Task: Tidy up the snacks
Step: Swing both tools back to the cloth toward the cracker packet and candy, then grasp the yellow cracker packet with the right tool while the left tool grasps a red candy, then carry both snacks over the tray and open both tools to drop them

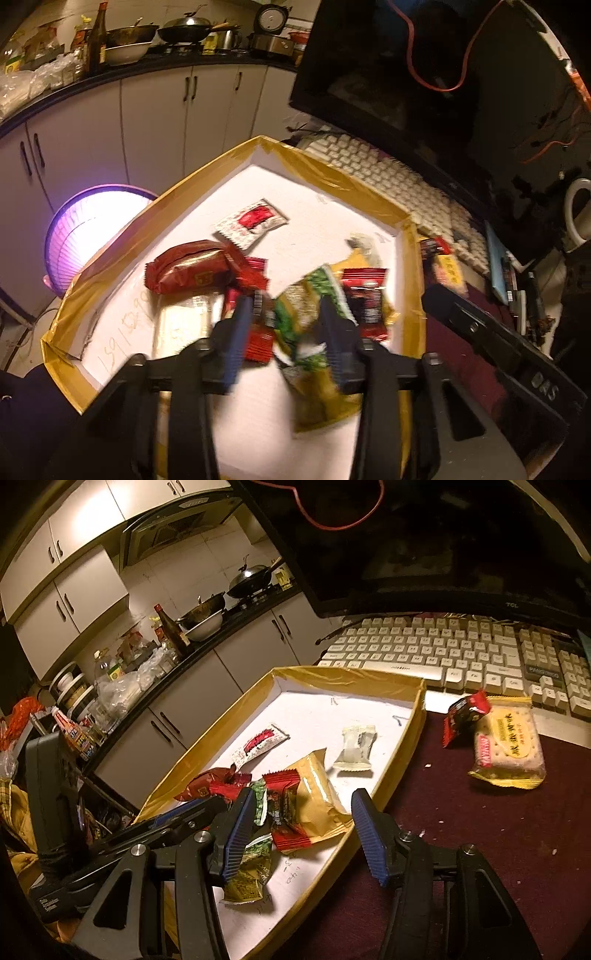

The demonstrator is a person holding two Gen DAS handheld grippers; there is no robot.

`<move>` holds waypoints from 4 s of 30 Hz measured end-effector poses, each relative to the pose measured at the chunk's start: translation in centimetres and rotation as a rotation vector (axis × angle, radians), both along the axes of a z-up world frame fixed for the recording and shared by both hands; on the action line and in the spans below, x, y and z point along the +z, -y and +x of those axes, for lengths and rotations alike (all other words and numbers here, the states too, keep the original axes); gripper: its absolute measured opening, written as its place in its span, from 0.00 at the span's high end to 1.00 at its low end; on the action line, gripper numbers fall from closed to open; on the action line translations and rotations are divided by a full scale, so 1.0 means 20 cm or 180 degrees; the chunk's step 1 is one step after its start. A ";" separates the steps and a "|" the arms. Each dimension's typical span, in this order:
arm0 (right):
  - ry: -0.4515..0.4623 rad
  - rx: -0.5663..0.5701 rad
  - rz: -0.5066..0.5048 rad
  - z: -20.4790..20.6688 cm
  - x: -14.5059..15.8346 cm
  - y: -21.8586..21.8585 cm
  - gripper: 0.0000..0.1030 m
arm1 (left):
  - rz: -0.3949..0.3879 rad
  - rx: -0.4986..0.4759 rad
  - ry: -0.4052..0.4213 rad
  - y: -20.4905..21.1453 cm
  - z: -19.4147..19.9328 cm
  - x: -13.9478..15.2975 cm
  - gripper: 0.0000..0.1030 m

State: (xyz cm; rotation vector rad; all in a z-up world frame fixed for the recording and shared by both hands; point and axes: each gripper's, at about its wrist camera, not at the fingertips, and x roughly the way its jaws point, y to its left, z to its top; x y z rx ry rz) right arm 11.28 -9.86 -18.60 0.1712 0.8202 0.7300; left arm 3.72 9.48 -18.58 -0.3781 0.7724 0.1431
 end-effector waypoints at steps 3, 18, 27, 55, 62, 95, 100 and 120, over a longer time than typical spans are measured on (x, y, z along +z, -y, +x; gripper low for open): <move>0.0009 -0.0096 0.0055 0.01 0.03 0.08 0.40 | -0.0017 -0.0099 0.0164 0.06 -0.02 0.05 0.36; -0.0504 -0.0889 -0.0715 0.55 -0.13 0.49 0.34 | 0.0080 -0.0588 0.0132 0.38 0.15 0.16 0.36; -0.0358 -0.0742 -0.1353 0.63 -0.24 0.29 0.22 | 0.0111 -0.0563 0.0113 0.38 0.15 0.15 0.36; -0.0446 -0.1242 -0.0366 0.26 -0.23 0.83 0.32 | 0.0374 -0.1598 -0.0815 0.82 0.88 0.02 0.37; -0.0488 -0.1440 -0.0249 0.25 -0.25 0.92 0.32 | 0.0779 -0.1149 -0.1260 0.97 0.94 -0.15 0.37; 0.0011 -0.1095 -0.0250 0.14 -0.11 0.69 0.32 | -0.0274 -0.0855 0.0026 0.43 0.15 0.10 0.77; 0.0155 -0.0659 -0.0133 0.04 0.02 0.42 0.32 | -0.0120 -0.0500 0.0176 0.19 0.02 0.16 0.77; 0.0210 0.0340 -0.0430 0.05 0.06 -0.37 0.32 | 0.0113 0.0056 -0.0083 -0.13 0.01 -0.05 0.77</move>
